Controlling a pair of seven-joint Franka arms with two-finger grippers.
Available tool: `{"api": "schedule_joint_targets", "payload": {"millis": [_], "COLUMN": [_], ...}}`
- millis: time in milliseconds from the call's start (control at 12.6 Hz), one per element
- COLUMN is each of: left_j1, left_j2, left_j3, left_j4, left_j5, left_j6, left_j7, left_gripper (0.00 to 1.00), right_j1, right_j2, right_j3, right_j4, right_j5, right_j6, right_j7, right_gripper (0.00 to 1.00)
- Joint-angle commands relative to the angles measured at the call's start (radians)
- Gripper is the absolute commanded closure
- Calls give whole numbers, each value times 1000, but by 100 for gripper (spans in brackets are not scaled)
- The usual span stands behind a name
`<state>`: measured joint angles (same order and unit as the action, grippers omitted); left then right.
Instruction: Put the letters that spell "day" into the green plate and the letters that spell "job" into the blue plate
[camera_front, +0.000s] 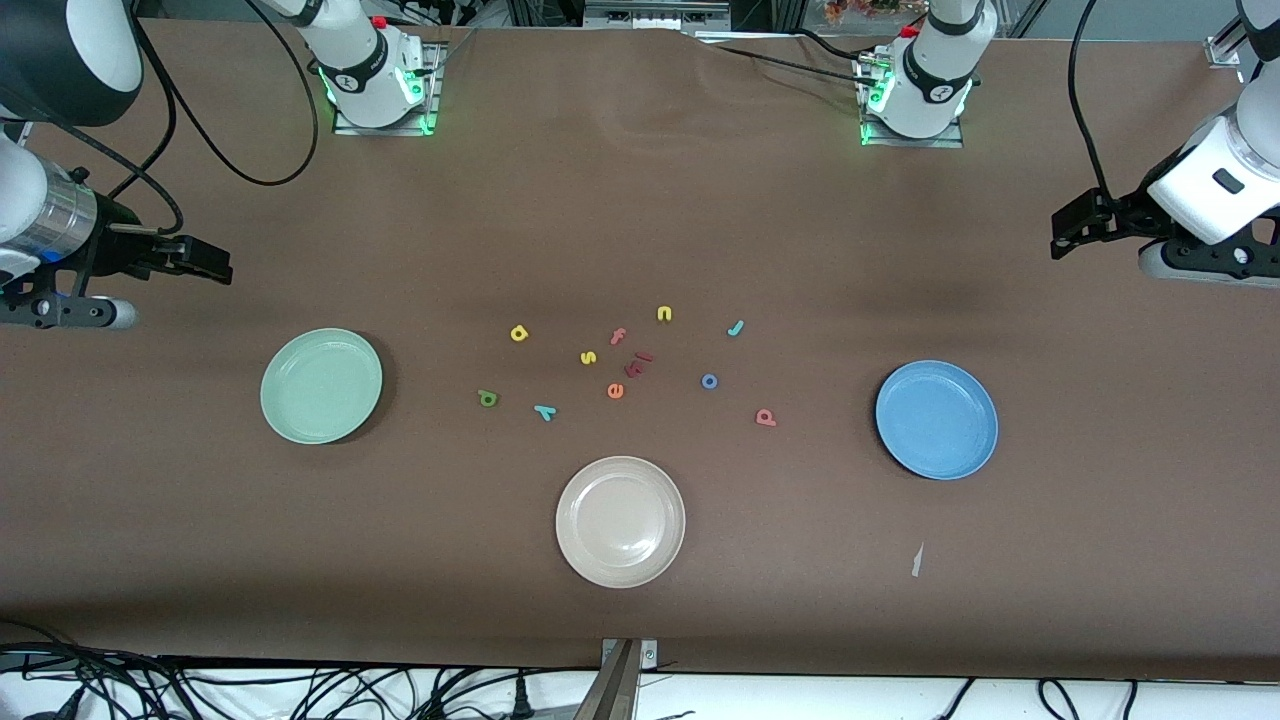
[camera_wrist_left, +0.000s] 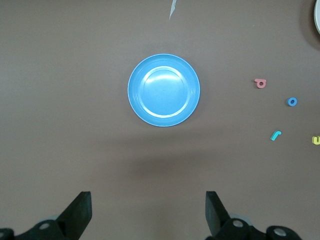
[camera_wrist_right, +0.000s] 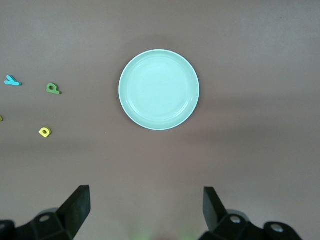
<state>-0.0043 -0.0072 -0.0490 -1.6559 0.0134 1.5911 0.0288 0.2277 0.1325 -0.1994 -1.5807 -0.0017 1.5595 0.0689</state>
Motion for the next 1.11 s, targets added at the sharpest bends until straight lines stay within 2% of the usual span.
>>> {"api": "schedule_joint_targets", "payload": {"millis": [0,635,1032], "left_j1": [-5,-13,-11], "left_j2": [9,24,18], "left_j3": [1,0,-3], "left_j4": [28,54,74], "left_j5": [-29,-27,-27], "left_j6": [-23,-25,-92], "left_j7": [3,-1,-1], "left_gripper": [0,0,0], "right_j1": [2,2,2], "right_j2": [4,4,4], "right_j3": [-3,-3,-3], "right_j4": [13,14,14], "right_j5": [12,12,12], "right_j6": [-2,-2,-2], "right_j7": [8,8,8], "right_gripper": [0,0,0]}}
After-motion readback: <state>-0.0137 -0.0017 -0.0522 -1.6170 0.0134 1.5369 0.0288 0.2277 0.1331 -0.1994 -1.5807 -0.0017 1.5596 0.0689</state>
